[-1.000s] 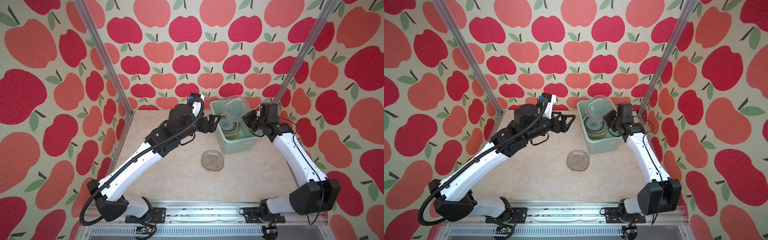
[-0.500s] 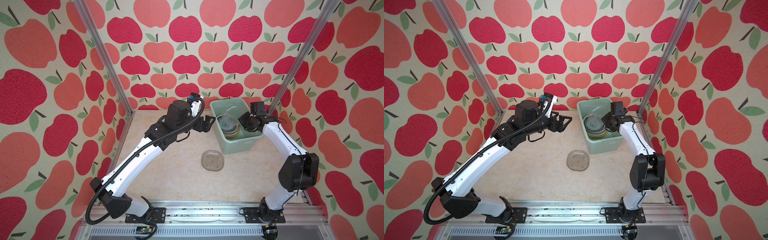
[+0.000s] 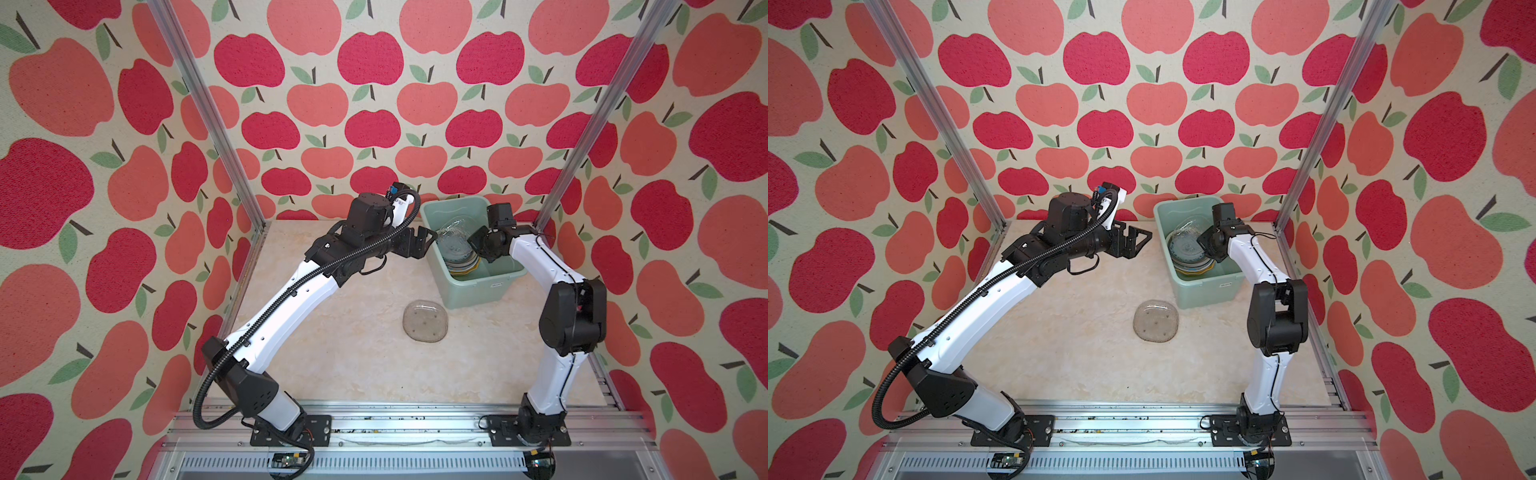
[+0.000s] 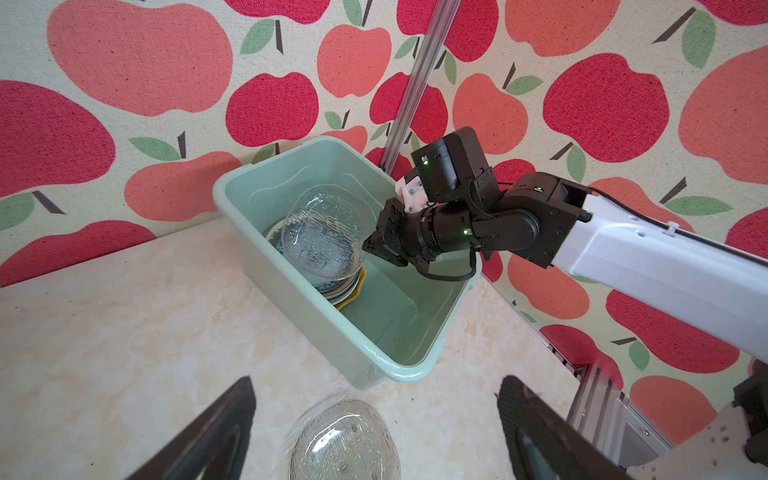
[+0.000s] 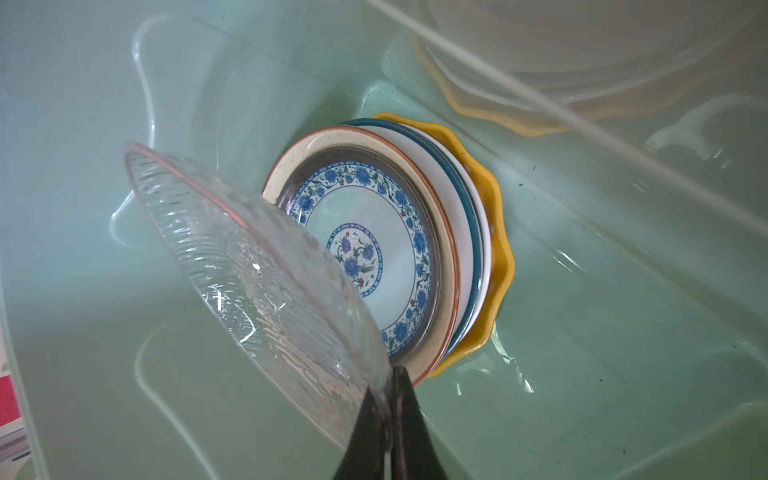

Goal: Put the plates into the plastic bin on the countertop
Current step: 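Set the clear glass plate against the stacked plates with the right gripper, then open the right gripper and move both grippers to the small oval clear plate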

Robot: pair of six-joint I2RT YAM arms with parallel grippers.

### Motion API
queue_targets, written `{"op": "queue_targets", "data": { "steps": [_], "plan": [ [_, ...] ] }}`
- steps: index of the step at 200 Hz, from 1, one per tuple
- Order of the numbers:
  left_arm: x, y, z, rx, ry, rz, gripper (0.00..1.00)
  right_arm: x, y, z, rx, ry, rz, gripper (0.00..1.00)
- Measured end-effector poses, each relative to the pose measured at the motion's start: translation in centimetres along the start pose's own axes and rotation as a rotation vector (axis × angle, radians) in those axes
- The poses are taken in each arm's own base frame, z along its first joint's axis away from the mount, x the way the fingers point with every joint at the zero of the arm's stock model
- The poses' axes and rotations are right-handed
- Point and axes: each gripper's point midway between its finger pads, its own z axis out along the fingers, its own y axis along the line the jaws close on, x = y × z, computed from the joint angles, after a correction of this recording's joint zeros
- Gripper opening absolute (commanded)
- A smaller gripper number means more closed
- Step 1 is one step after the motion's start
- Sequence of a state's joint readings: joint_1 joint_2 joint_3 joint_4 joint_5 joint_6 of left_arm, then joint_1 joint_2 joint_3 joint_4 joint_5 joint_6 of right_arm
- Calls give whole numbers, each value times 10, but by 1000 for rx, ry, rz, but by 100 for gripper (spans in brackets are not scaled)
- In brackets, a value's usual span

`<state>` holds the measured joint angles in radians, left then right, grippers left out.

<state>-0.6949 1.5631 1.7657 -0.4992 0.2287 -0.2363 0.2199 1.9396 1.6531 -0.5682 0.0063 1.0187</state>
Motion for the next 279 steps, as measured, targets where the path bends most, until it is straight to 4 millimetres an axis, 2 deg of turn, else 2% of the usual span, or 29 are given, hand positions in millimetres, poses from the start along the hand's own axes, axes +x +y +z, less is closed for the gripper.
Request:
{"op": "queue_targets", "data": {
  "steps": [29,98,145,200,225,246,264,279],
  "plan": [
    [0,1,3,-1,8,2,94,5,-1,12,9,27,-5,8],
    [6,3,3,-11,31,-3,94,4,6,26,-1,51,-25,16],
    [6,5,3,-15,32,-5,95,6,7,26,1,66,-29,19],
    [6,7,1,-34,32,-9,95,1,9,17,9,59,-51,41],
    [3,11,-11,-52,13,-25,95,-3,11,6,4,47,-75,48],
    [2,17,-27,-72,-6,-64,95,-8,22,-14,-29,22,-121,54],
    [3,27,-43,-100,-24,-123,95,-10,40,-43,-84,-20,-202,58],
    [9,38,-56,-132,-27,-191,94,-5,66,-80,-166,-69,-300,61]
  ]
}}
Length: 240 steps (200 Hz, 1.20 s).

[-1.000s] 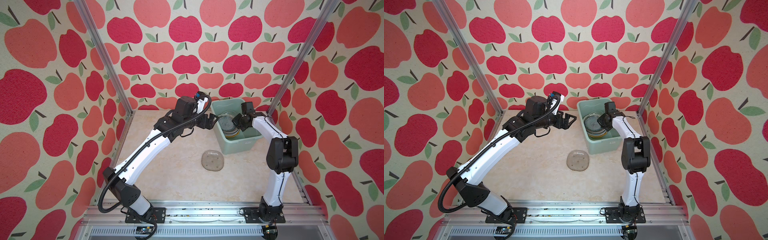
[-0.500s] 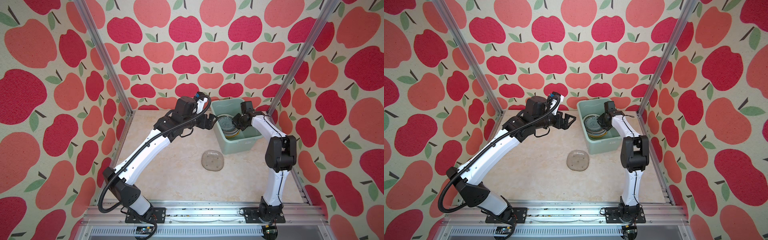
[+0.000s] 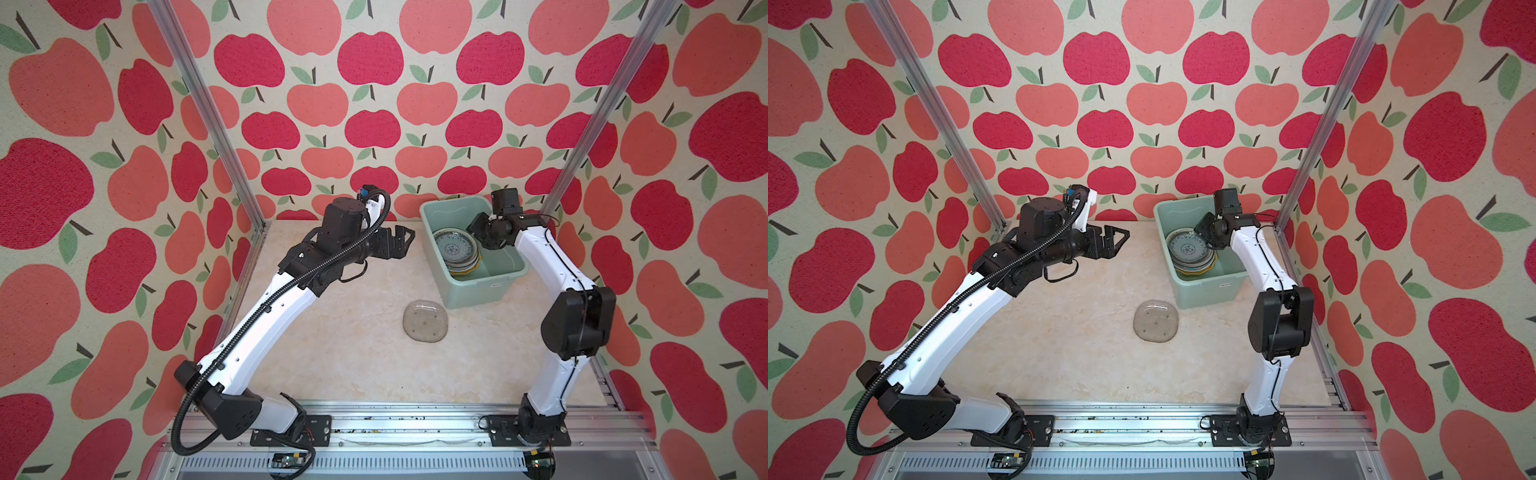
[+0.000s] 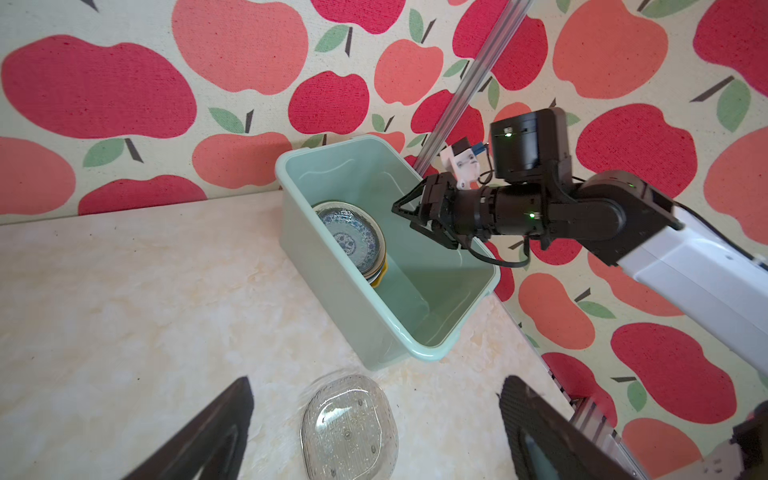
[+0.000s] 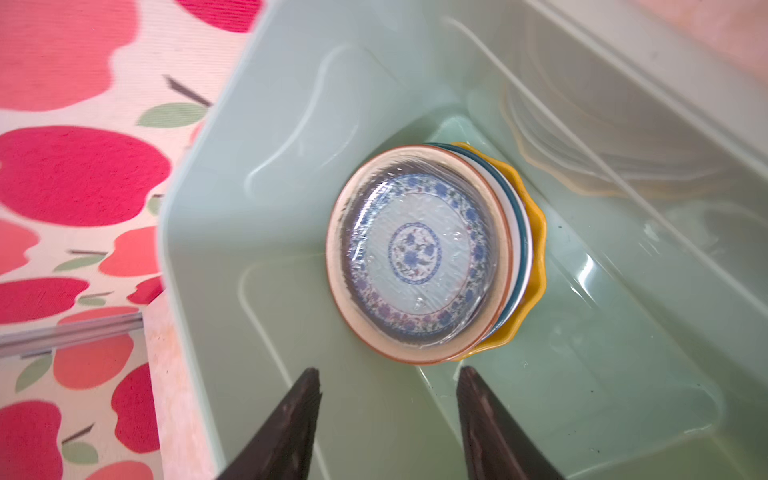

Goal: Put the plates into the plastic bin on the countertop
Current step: 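Open the right gripper and move both grippers to the small oval clear plate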

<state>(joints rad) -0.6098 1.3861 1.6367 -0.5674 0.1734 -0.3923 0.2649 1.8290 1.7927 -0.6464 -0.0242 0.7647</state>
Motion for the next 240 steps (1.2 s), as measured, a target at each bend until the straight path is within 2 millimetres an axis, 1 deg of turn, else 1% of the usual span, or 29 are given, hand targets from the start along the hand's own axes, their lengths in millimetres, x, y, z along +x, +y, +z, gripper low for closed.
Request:
{"op": "queue_targets", "data": {
  "steps": [13,16,21,22,26,32,39,47,56,69,77,94,115,135,160,184,200,216,240],
  "plan": [
    [8,17,-10,-37,12,-86,94,0,29,-32,-83,-53,-95,63],
    [10,21,-11,-45,16,-108,93,2,38,-43,-111,-71,-124,63],
    [16,28,-14,-60,28,-147,93,4,47,-56,-142,-87,-158,64],
    [16,29,-15,-63,29,-154,93,5,51,-61,-153,-94,-168,64],
    [21,35,-17,-74,37,-186,93,10,58,-70,-180,-104,-196,65],
    [29,44,-19,-86,53,-235,92,18,69,-90,-228,-125,-243,66],
    [41,53,-20,-102,77,-294,92,28,79,-109,-276,-142,-286,66],
    [54,63,-21,-115,107,-352,91,40,84,-129,-321,-156,-324,66],
    [74,72,-19,-127,151,-425,91,54,84,-149,-359,-168,-353,66],
    [103,78,-16,-132,224,-513,91,73,74,-166,-379,-165,-366,66],
    [121,81,-12,-134,269,-567,91,85,64,-170,-377,-151,-365,65],
    [155,85,-6,-142,355,-656,91,113,38,-170,-351,-91,-331,65],
    [184,89,0,-154,419,-740,90,151,2,-161,-294,4,-271,65],
    [199,91,12,-166,455,-775,90,184,-31,-153,-236,89,-210,65],
    [216,88,34,-170,510,-767,89,217,-60,-141,-182,176,-119,65],
    [240,85,53,-195,579,-760,87,259,-85,-115,-125,289,-28,65],
    [254,84,63,-213,615,-760,86,286,-105,-98,-59,356,28,65],
    [267,81,73,-226,643,-759,86,302,-119,-86,-9,384,83,65],
    [279,77,86,-239,675,-744,84,312,-128,-75,13,381,148,64]
  ]
}}
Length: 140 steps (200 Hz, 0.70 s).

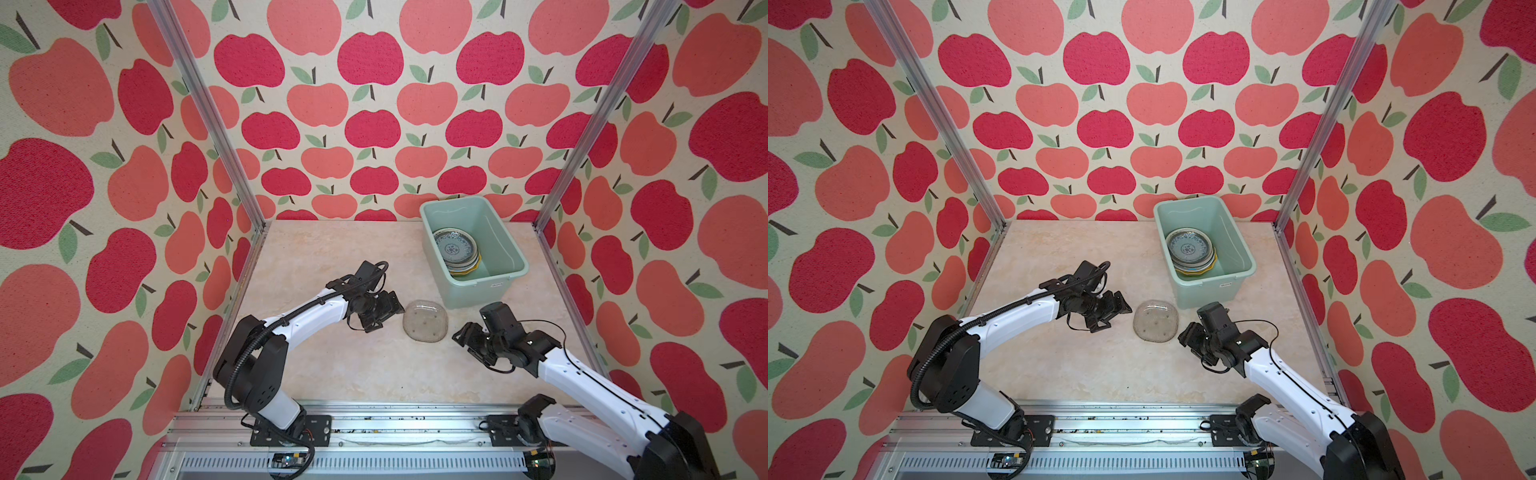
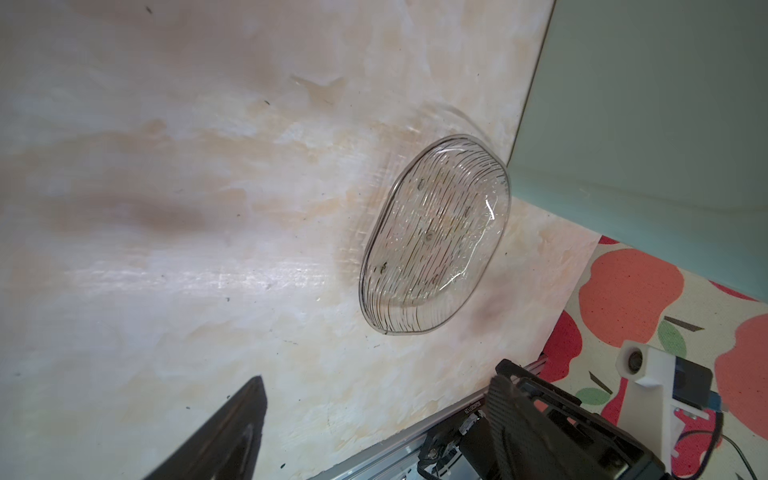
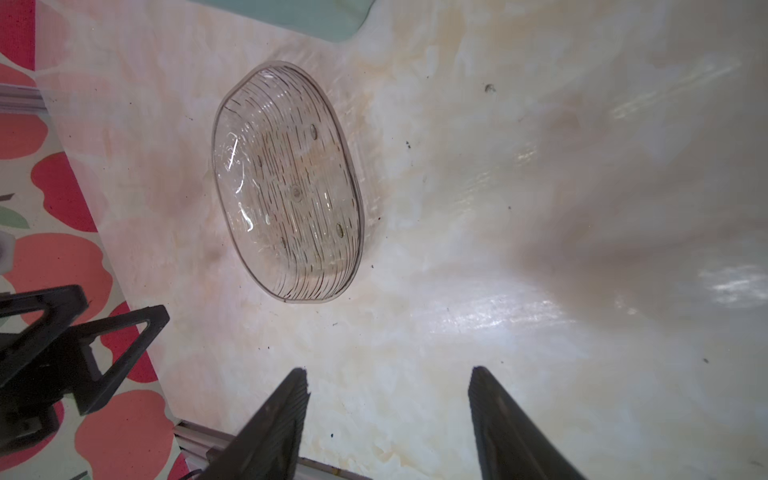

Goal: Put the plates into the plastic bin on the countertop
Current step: 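Open the right gripper and move both grippers to the small oval clear plate, then pinch the small oval clear plate's rim with the right gripper and tilt it up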

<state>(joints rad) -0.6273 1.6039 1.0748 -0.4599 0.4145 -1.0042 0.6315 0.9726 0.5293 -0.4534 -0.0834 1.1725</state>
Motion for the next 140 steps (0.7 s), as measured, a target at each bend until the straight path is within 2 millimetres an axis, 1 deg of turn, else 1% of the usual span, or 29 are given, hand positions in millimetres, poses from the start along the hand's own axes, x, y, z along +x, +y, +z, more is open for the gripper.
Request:
{"op": "queue_targets", "data": {
  "steps": [23,45,87,116,140],
  "plan": [
    [-1,0,13,-11,7,6,83,-5,2,12,-20,-25,42,62],
    [-4,3,21,-17,7,3,82,-8,1,24,-24,-31,71,59],
    [-8,5,29,-21,7,-2,81,-14,6,44,-34,-36,106,49],
    [-9,5,30,-19,6,-2,81,-12,-2,58,5,-17,116,42],
    [-10,5,31,-15,1,-1,81,-14,1,61,1,-19,116,37]
  ]
}}
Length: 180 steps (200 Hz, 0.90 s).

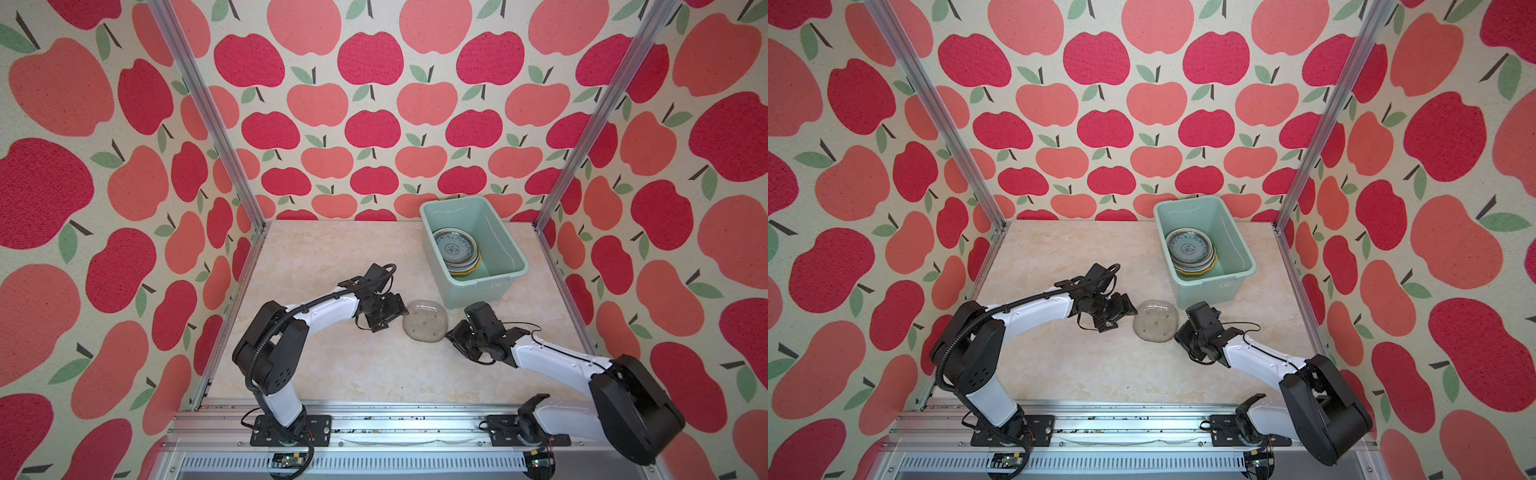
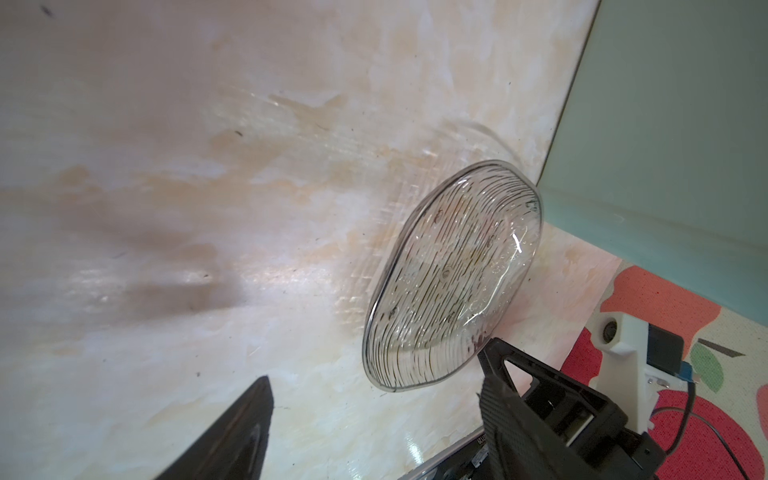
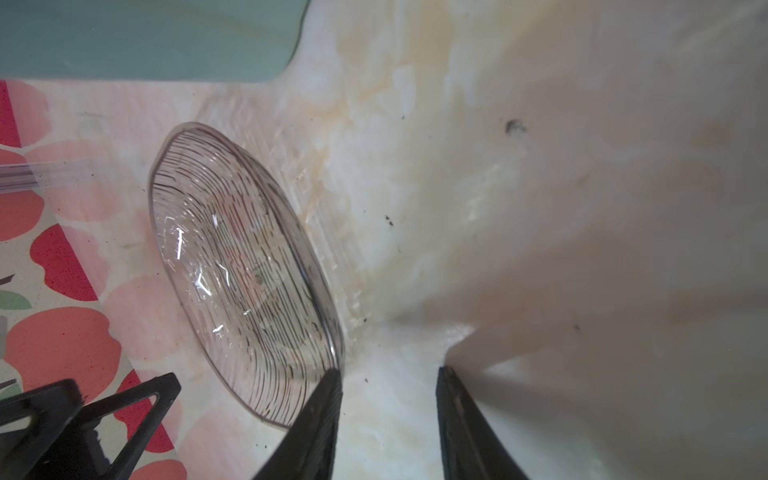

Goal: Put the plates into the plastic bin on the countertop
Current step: 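Pinch the small oval clear plate's rim with the right gripper and tilt it up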

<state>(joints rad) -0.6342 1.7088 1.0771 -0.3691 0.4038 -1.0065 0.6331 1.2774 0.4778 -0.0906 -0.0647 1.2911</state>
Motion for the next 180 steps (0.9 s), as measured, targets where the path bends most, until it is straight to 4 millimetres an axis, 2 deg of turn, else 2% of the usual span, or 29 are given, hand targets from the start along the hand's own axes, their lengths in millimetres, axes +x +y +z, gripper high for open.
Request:
{"op": "queue_targets", "data": {
  "steps": [72,138,180],
  "plan": [
    [2,4,1,-5,-1,-15,80,-3,4,6,-14,-8,-2,34],
    [2,-1,-5,8,-17,-12,80,-15,28,-3,-120,-82,-32,34],
    [3,-1,-5,7,-17,-11,80,-20,32,-5,-146,-111,-50,35]
  ]
}}
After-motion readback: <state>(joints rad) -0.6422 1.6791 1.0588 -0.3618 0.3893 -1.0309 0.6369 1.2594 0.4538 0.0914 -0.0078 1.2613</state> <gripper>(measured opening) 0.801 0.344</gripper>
